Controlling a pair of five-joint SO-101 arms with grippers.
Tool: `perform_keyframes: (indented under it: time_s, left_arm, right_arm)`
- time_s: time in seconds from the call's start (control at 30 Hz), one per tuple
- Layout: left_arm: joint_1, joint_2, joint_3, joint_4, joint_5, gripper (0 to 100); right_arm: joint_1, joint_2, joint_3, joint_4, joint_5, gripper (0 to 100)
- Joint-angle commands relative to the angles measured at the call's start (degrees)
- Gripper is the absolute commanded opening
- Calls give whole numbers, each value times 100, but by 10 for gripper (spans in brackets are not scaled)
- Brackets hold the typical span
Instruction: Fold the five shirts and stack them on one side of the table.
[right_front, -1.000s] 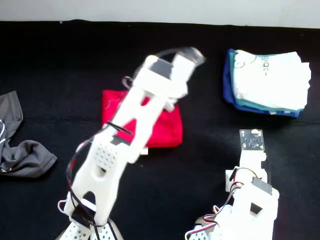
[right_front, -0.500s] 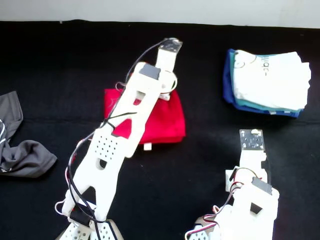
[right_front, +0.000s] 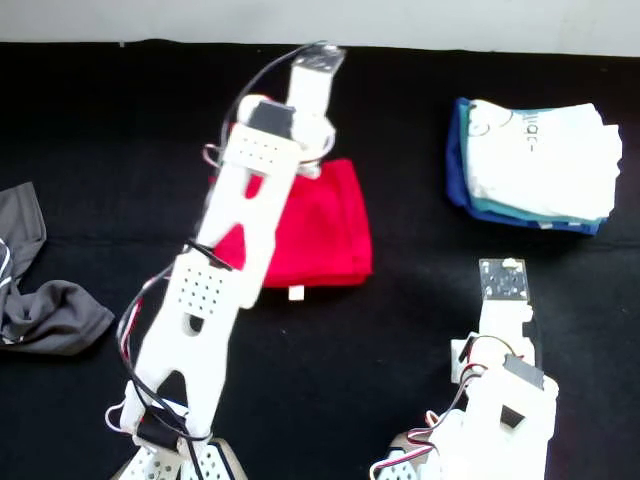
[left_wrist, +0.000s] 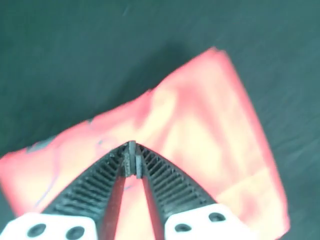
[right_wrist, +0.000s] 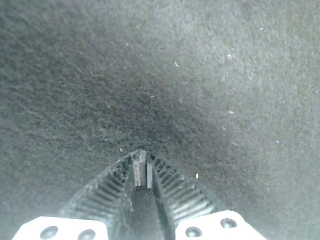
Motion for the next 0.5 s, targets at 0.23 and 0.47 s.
perform_keyframes:
  time_s: [0.23,0.47]
  left_arm:
    - [-1262,875,-277,237,-413,8]
    - [-1684,1051,-286,-132,-396,8]
  right_arm:
    - [75,-4,127,-171,18,7]
    - [75,-4,127,-171,18,7]
